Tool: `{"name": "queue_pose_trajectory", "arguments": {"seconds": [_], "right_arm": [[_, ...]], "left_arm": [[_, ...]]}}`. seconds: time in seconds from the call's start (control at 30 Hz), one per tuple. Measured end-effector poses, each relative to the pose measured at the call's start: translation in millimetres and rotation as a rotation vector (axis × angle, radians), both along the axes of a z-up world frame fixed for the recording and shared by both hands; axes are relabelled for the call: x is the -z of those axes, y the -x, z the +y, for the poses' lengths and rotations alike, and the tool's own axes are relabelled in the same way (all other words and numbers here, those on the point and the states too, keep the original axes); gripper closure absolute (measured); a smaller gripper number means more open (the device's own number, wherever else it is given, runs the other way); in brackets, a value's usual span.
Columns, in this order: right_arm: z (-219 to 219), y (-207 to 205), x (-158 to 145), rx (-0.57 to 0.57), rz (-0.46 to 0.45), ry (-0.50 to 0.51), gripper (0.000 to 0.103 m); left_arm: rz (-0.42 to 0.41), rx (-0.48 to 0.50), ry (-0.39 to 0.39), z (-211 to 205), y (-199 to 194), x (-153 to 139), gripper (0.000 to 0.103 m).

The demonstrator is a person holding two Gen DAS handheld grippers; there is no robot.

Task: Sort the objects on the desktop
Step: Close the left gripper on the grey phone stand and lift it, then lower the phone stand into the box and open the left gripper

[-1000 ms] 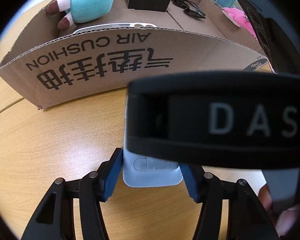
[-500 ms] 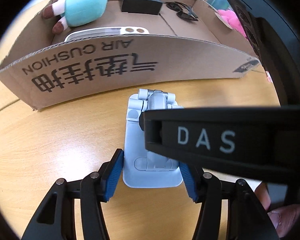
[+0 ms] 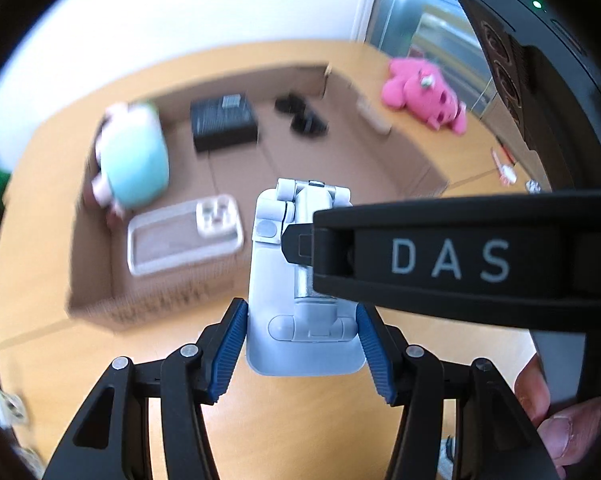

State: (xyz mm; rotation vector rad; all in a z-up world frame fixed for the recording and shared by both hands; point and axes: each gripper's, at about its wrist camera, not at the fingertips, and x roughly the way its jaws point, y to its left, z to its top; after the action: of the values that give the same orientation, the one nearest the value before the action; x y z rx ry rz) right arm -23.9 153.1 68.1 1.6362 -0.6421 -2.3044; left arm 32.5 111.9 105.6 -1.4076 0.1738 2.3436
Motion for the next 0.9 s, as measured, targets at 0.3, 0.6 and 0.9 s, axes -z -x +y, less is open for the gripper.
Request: {"name": "queue_pose_trajectory", "arguments": {"seconds": [0.3, 0.6, 0.9], "right_arm": [[56, 26, -80, 0.033, 0.157, -0.011, 0.049], [96, 78, -75, 0.035, 0.124, -0.083, 0.050], [109, 130, 2, -0.020, -0.029, -0.120, 0.049]], "left_arm": [[0.107, 0.022, -0.018, 46, 51, -57, 0.048], [0.045, 0.019, -0.082, 81, 99, -41, 0.048], [-0.166, -0.032, -0.115, 94, 150, 30, 0.048]]}}
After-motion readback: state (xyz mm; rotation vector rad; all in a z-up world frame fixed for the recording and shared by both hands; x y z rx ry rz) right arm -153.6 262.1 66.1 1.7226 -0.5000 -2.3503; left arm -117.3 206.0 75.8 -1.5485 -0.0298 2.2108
